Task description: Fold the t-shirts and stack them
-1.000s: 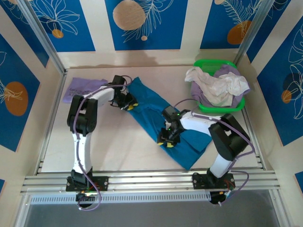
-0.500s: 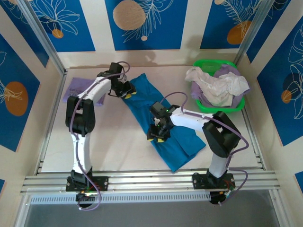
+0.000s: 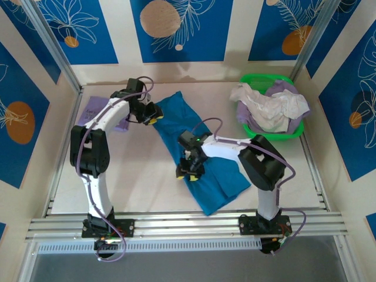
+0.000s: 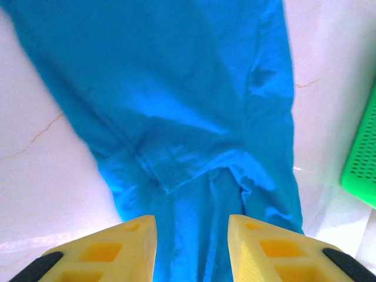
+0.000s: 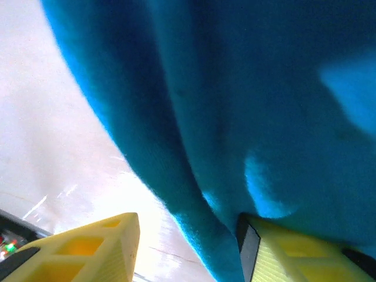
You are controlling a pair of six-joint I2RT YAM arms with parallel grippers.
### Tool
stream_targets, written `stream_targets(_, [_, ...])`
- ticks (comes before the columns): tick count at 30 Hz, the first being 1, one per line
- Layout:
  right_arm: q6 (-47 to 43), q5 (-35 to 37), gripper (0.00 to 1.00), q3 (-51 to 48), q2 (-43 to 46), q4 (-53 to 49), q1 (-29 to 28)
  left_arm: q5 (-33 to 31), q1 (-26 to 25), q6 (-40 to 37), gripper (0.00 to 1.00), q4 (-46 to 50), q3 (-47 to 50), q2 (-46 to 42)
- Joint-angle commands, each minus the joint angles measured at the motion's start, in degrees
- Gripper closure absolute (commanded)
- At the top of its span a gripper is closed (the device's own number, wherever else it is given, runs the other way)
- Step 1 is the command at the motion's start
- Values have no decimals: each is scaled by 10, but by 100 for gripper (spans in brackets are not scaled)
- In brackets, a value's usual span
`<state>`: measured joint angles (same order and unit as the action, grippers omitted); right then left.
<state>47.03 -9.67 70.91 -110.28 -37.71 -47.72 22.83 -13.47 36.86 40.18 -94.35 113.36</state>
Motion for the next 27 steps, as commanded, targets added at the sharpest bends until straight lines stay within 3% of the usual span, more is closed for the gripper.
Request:
stream_targets(1, [17, -40, 50, 63, -61, 18, -41, -3, 12, -20, 63, 17, 14, -30])
stream_targets(5, [34, -40, 51, 146, -81, 19, -73, -3, 16, -25, 62, 25, 18, -34])
stream_targets(9, [31, 8, 50, 150, -45, -3, -73, 1, 16, -21, 62, 22, 21, -31])
stream_targets(18, [39, 64, 50, -24, 118, 3, -17, 8, -17, 29, 62, -57, 71, 4])
stream_targets(27, [36, 57, 50, -140, 180, 23, 51, -5, -50, 62, 62, -99, 57, 100])
